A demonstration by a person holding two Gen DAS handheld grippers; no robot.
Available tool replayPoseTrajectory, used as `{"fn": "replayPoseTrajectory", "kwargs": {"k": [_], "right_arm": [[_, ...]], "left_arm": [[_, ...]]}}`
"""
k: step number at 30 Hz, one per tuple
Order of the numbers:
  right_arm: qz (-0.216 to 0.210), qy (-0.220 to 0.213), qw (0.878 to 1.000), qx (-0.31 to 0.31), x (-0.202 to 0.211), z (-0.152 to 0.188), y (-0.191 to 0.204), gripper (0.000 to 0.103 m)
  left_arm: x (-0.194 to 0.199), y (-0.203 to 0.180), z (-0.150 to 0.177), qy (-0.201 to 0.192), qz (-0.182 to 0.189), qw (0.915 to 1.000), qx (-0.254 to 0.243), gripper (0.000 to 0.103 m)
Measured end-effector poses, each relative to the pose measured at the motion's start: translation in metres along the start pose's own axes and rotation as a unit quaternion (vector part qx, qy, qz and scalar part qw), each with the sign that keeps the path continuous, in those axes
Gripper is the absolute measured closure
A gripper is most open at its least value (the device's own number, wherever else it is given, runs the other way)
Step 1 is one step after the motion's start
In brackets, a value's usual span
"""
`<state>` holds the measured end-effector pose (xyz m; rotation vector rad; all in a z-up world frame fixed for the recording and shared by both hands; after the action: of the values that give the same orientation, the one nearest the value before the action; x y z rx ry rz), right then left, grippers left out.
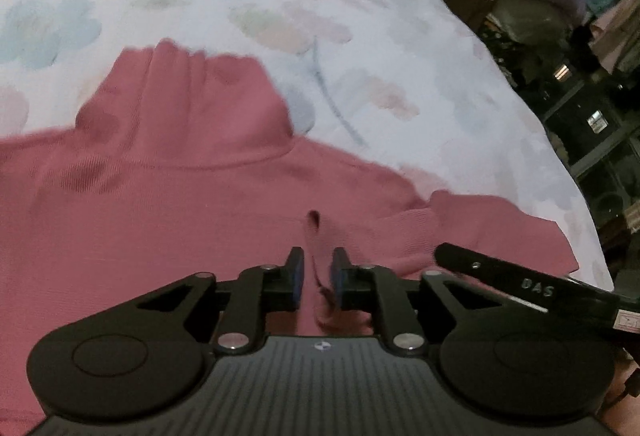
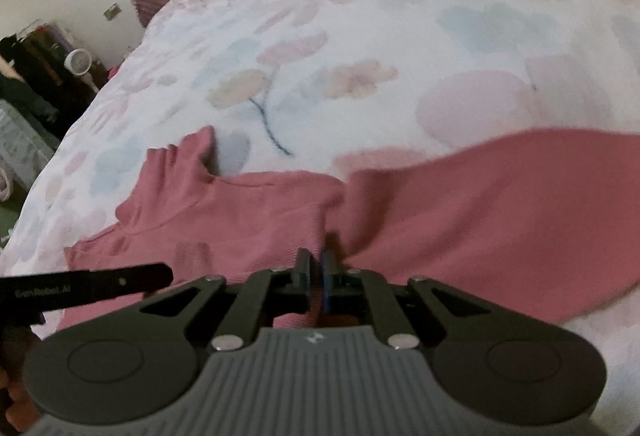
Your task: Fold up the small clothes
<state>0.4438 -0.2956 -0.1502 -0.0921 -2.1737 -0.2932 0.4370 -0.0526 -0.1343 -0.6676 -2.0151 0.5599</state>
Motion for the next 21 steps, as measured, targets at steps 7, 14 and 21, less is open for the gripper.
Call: {"fn": "replayPoseTrajectory", "kwargs": {"k": [7, 14, 21], "right_arm": [[-0.022, -0.025, 0.999, -0.008, 0.040, 0.017, -0.008, 0.081], [0.006, -0.030, 0.996, 0.088, 0.050, 0.050, 0.024, 0.081], [0.012, -0.030, 0.995, 0.099, 0.057, 0.044, 0.015, 0.102]], "left_arm": [[0.026, 0.007, 0.004, -0.028, 0.063, 0.9963, 0.050, 0.059], [0.011, 0.004, 0.010, -0.002, 0.062, 0.9966, 0.054, 0.050], [0.023, -0.008, 0.005, 0.002, 0.090, 0.9947, 0.049, 0.096]]}}
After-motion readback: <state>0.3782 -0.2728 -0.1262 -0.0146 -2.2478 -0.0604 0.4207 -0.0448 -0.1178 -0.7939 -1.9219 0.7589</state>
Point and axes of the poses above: each gripper's, at about its wrist camera, not at the fingertips, and x roughly against the way its jaws point, y to its left, z to its underside, the point moved 4 cm from there along -x, roughly the way its jaws point, and after that the axes turned 15 degrees about z, right-handed, at the moved point
